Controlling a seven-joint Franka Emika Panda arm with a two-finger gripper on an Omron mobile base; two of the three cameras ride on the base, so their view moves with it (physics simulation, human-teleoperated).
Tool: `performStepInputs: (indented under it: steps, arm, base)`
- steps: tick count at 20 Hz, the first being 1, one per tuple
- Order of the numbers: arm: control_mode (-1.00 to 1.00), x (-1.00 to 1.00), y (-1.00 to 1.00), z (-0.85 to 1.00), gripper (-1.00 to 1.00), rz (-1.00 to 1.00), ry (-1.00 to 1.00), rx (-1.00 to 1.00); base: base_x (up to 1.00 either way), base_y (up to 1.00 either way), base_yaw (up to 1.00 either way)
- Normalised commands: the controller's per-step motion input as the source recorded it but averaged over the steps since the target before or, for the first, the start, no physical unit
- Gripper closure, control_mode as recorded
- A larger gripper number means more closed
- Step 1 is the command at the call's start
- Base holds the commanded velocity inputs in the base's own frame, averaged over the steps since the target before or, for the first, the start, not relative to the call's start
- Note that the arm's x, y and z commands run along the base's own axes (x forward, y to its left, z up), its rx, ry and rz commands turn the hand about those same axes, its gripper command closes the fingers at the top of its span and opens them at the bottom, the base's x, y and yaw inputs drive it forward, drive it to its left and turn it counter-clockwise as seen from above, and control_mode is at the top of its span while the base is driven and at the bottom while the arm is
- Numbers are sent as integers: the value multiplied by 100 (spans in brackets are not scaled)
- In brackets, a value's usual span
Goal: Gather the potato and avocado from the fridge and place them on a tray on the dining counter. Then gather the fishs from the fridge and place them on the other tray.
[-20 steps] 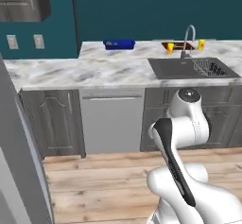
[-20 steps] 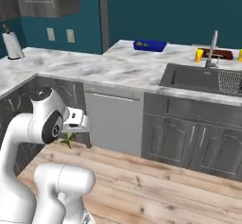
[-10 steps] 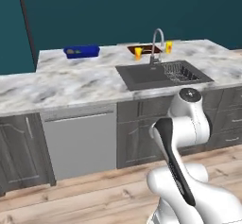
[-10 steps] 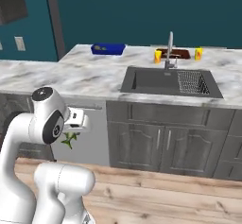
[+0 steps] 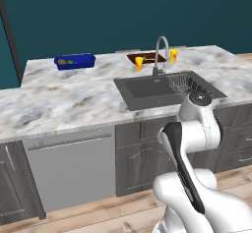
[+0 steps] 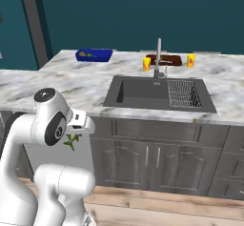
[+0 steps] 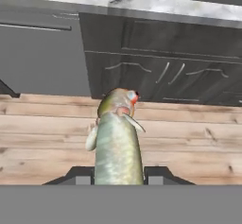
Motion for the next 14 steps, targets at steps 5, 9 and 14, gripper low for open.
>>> performStepInputs:
  steps: [5, 9, 14]
  arm:
    - [100, 0, 0, 0, 100, 0, 0, 0]
    - [100, 0, 0, 0, 100, 0, 0, 0]
    - [100, 0, 0, 0, 100, 0, 0, 0]
  base:
    - [64, -53, 0]
    - [46, -73, 0]
    - [38, -77, 0]
